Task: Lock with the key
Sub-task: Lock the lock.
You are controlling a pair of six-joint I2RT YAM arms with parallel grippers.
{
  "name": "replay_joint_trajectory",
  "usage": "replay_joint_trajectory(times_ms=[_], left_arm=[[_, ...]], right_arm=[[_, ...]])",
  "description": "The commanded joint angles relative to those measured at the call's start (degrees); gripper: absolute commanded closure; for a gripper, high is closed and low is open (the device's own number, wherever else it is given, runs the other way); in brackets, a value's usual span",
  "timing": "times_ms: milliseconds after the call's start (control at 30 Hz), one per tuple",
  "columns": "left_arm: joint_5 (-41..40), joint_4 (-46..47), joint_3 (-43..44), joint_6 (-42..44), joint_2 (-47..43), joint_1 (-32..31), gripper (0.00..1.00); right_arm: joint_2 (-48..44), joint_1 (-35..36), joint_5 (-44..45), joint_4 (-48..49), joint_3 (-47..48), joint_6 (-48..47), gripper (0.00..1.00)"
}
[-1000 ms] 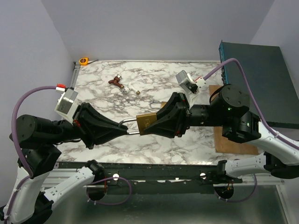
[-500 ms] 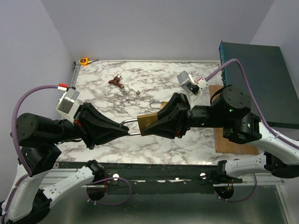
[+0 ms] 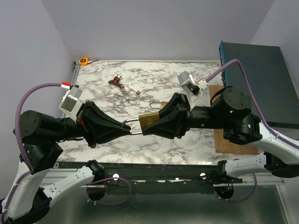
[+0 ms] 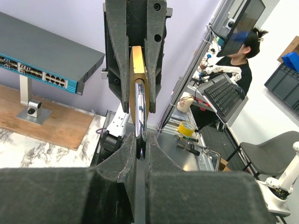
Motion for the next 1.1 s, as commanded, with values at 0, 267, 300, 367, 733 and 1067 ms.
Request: replay_joint_trajectory(times_ms=[0,267,300,367,733,1067], left_arm=[[-4.97,-0.43,-2.81,-0.06,10.99,-1.15,1.0],[-5.32,-0.09,-2.21,-0.09,11.95,-2.16,1.0],[-5.34,-0.12,-2.02,-0.11,12.06,-2.29,1.0],[-5.51,-0.16,-1.76,0.06,12.41,-2.72,1.0],[-5.43,-1.51,0.05,1.21,14.87,-4.12,1.0],[-6.04,-1.83,1.45,1.95,17.73,-5.79,1.0]], right_arm=[[9.84,3.06,0.57,-2.46,-3.99,-2.14,0.99],[10.17,3.47,1.26,-2.87,-4.02,-2.45,0.99],[10.24,3.61,1.31,-2.97,-3.88,-2.44,0.99],[10.37,3.59,1.31,-3.07,-3.87,-2.56,0.99],[10.49,3.67,0.89,-4.56,-4.04,-2.6,0.99],[10.28,3.86,0.91,-4.38,-6.38,-1.91,0.99]])
